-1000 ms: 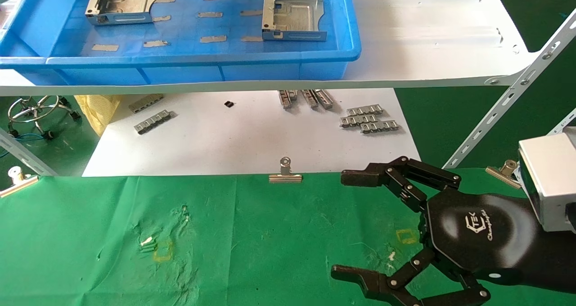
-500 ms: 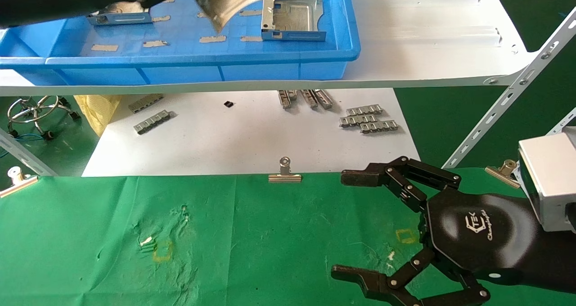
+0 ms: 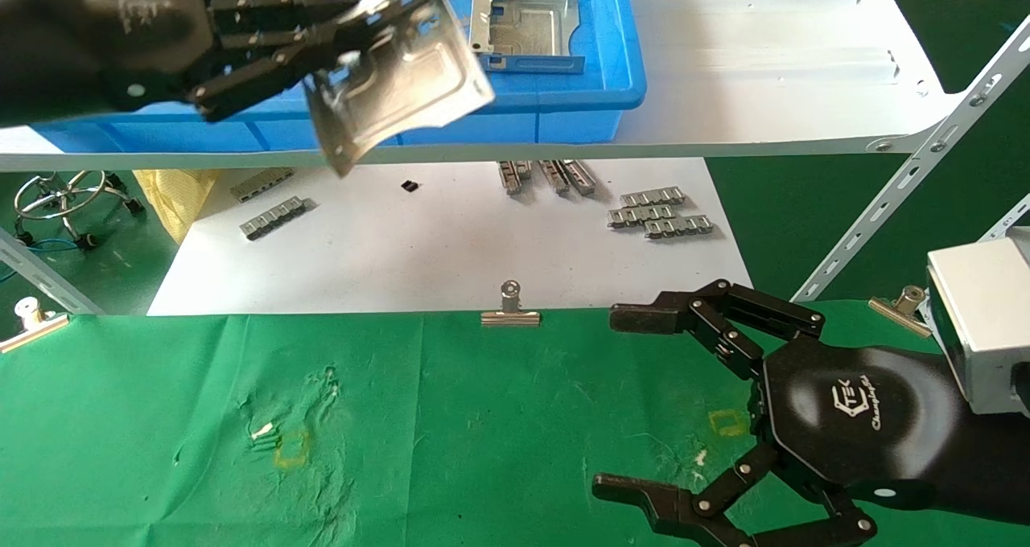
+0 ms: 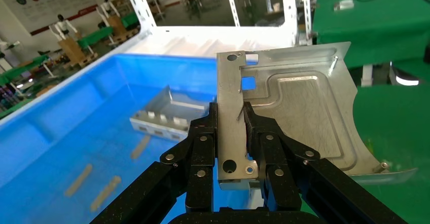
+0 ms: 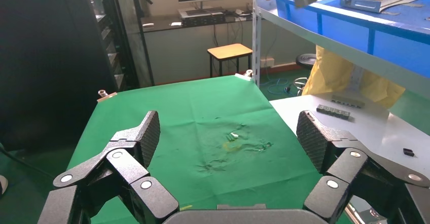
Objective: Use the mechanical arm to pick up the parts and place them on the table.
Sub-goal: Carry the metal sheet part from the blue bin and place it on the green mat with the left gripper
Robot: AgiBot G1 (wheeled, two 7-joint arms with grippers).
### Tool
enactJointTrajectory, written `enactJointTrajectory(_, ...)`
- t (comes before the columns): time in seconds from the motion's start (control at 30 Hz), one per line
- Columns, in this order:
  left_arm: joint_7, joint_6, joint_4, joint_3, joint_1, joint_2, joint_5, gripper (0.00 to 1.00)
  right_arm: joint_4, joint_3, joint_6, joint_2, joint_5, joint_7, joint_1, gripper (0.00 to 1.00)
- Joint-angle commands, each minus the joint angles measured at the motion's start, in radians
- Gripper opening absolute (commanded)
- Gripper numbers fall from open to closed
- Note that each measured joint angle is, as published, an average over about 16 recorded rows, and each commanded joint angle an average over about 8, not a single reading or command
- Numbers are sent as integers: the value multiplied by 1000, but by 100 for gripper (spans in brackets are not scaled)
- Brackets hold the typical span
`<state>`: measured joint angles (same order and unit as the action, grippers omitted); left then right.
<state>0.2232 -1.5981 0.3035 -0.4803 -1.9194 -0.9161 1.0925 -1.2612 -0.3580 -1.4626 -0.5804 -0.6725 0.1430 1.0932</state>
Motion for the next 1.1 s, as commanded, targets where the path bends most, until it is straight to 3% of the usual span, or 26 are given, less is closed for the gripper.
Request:
enactJointTrajectory(0.03, -3, -1, 27, -12, 15, 18, -15, 0, 0, 0, 0, 0, 0, 0, 0, 100)
enactJointTrajectory(0.7, 44, 4, 284, -187, 144, 240, -154, 0, 0, 0, 0, 0, 0, 0, 0, 100)
enactJointTrajectory(1.1, 174, 9, 343, -351, 191, 300, -137, 0, 0, 0, 0, 0, 0, 0, 0, 100)
